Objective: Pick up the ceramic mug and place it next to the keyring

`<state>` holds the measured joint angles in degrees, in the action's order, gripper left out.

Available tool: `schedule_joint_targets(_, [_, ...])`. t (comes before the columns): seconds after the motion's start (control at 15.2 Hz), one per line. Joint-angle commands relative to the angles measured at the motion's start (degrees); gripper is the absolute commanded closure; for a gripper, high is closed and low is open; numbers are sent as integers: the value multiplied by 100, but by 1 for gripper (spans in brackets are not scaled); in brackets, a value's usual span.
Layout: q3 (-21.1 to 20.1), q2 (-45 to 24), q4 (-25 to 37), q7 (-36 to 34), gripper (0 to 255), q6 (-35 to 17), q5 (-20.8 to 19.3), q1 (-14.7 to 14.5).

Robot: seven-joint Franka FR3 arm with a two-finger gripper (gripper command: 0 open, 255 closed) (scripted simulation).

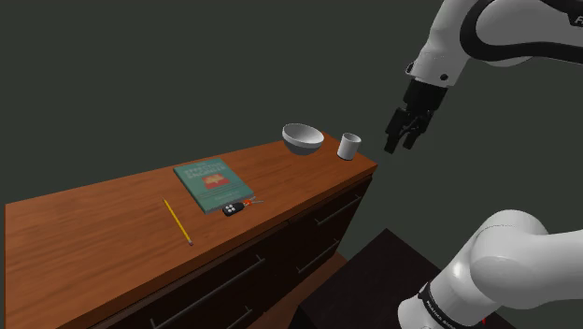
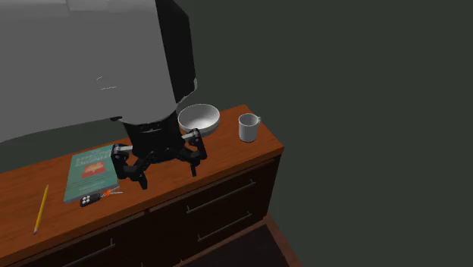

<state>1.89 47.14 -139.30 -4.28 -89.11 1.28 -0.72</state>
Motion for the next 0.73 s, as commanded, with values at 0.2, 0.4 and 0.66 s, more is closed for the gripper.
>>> schedule_joint_targets(0.2, [222, -440, 14, 259, 0, -439, -209, 92])
schedule_joint_targets(0.4, [441, -928, 95, 504, 0, -868, -387, 172])
schedule_joint_targets(0.66, [722, -1640, 306, 819, 0, -1407, -563, 261])
